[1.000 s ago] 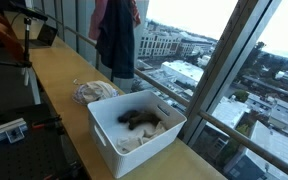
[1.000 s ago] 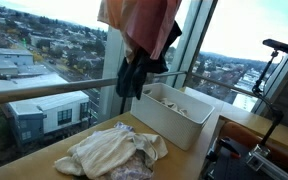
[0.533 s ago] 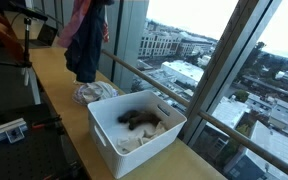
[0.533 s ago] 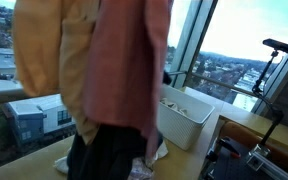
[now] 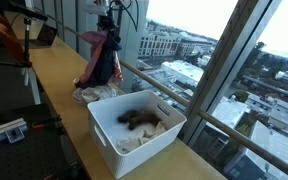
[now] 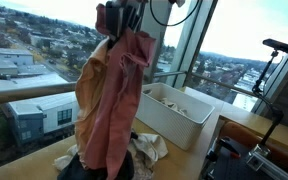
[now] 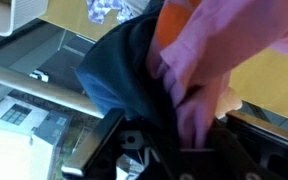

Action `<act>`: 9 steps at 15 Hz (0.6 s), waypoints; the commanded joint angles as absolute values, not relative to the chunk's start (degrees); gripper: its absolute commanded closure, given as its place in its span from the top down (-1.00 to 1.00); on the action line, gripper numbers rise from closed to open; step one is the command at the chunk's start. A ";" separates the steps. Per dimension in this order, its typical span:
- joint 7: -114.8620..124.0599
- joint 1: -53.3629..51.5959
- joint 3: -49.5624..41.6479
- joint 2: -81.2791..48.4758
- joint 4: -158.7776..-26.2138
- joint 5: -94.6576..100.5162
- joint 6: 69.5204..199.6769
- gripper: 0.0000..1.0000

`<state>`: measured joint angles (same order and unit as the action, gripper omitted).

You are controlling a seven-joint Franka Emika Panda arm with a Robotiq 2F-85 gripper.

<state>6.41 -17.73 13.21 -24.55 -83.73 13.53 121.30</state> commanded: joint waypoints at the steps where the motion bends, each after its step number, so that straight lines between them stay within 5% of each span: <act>1: 6.90 -18.68 12.17 -24.06 -87.81 11.32 122.11 -0.91; 2: 7.09 -18.94 12.19 -24.18 -88.99 11.26 122.23 -0.91; 4: 7.23 -19.27 12.11 -23.97 -91.11 11.23 122.45 -0.10; 6: 7.23 -19.14 11.89 -23.57 -92.02 11.02 121.92 0.00; 9: 6.77 -17.66 10.92 -22.28 -92.06 10.48 121.23 0.45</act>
